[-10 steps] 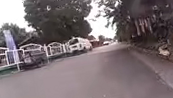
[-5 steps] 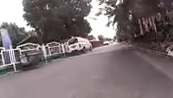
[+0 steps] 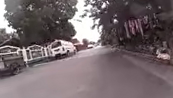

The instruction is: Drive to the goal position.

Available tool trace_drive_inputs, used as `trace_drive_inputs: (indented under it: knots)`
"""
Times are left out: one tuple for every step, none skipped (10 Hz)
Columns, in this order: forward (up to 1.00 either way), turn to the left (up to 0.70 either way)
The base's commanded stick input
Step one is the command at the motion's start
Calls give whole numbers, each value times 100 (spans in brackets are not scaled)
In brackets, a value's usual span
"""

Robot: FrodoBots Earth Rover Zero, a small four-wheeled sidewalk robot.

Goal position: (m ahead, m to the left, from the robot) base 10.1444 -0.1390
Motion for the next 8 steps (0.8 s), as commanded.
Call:
trace_drive_inputs:
  knots:
    - [70, 0]
    - [70, 0]
    - [70, 0]
    - [70, 0]
    - [70, 0]
    - [70, 0]
    - [70, 0]
    - [70, 0]
